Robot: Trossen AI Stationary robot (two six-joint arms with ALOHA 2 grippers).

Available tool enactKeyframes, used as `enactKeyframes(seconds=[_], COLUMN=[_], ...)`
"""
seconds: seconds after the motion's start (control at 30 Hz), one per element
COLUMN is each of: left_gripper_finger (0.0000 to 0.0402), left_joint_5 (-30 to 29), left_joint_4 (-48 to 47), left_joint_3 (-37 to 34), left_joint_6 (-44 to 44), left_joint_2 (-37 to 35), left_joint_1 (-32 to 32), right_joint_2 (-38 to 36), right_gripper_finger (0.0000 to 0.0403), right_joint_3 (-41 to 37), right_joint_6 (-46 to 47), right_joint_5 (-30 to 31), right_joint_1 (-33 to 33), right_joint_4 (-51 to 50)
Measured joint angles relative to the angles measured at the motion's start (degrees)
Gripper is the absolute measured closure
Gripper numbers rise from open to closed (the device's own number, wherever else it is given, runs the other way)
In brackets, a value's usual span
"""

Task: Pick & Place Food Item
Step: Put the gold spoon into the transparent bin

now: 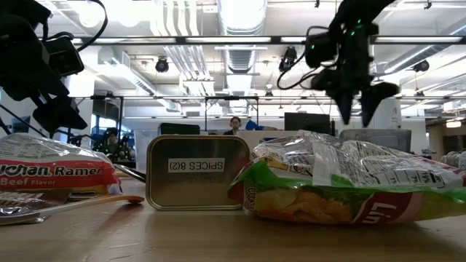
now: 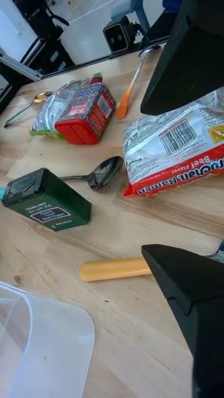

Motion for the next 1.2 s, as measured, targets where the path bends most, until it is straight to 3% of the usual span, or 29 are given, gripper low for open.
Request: enactKeyframes(seconds=[0.4, 0.6, 0.83, 1.0, 1.2], left_gripper_finger=[0.0039, 0.0039, 0.0039, 0.0039, 0.0039], left_joint_5=[0.0, -0.01, -0.01, -0.01, 0.0], left_joint_4=[-0.02, -0.02, -0.07, -0.17, -0.17], left_joint_3=[0.0, 0.0, 0.0, 0.0, 0.0], left_joint_6=[-0.02, -0.01, 0.0, -0.02, -0.02], left_joint_2=[0.0, 0.0, 0.0, 0.0, 0.0], left_joint_1=[0.0, 0.0, 0.0, 0.0, 0.0], right_joint_2=[-7.01, -5.81, -0.45, 4.78, 11.3], right_gripper_finger=[0.0179, 0.0179, 0.0179, 0.0179, 0.0179], right_joint_3=[-0.81, -1.11, -1.11, -1.11, -1.11], right_joint_6=[19.04, 9.17, 10.12, 10.02, 9.88], right_joint_5=[-0.2, -0.45, -0.7, -0.84, -0.83], right_joint_1=[22.0, 37.81, 54.93, 62.81, 67.0], right_joint_4=[-2.95, -2.25, -0.25, 2.84, 8.11])
